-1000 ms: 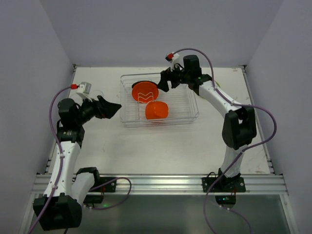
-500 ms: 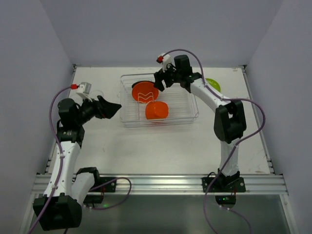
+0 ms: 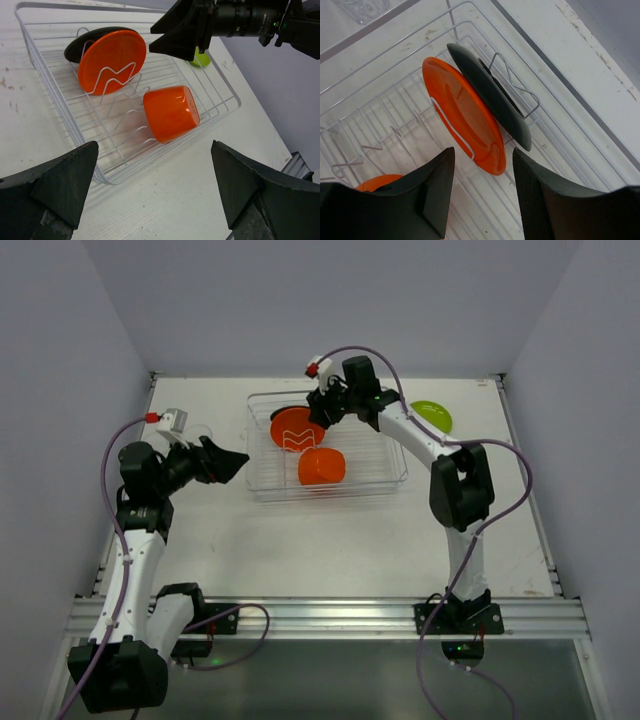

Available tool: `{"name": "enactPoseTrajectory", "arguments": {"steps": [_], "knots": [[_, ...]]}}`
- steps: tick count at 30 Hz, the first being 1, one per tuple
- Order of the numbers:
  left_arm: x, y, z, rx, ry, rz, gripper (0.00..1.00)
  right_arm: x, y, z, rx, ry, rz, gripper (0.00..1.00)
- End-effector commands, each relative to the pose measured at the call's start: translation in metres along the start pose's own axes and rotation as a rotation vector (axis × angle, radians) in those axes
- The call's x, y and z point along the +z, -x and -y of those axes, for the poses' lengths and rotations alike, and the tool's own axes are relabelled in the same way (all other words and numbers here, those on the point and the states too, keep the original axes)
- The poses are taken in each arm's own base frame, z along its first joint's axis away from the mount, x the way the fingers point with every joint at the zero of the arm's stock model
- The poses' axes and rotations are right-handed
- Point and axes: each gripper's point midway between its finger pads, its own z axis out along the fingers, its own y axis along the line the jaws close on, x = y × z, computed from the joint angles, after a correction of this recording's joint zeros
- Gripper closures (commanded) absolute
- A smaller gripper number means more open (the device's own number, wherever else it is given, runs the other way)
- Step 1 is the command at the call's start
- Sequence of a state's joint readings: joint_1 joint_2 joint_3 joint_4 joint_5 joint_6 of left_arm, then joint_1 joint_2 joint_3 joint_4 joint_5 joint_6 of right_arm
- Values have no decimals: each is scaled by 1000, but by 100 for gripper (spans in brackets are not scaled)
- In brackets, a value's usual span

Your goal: Unload the mixed dishes from the dish rack

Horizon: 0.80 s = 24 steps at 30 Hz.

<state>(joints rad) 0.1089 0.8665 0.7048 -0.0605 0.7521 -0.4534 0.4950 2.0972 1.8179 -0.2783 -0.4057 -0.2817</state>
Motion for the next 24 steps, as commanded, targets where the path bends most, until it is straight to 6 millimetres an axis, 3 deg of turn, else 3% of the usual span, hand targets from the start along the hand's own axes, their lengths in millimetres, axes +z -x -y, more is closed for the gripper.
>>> {"name": "enactPoseTrajectory", "arguments": {"steps": [1, 5, 20, 24], "knots": [[0, 6, 4, 21, -24, 22, 0, 1, 19, 5, -52, -15, 35, 48], [0, 4, 4, 18, -23, 19, 0, 7, 17, 6, -55, -22, 29, 53], [1, 5, 3, 17, -23, 18, 0, 23, 18, 9, -67, -31, 30, 55], [1, 4, 2, 15, -22, 16, 0, 28, 16, 9, -66, -24, 22, 62]]}}
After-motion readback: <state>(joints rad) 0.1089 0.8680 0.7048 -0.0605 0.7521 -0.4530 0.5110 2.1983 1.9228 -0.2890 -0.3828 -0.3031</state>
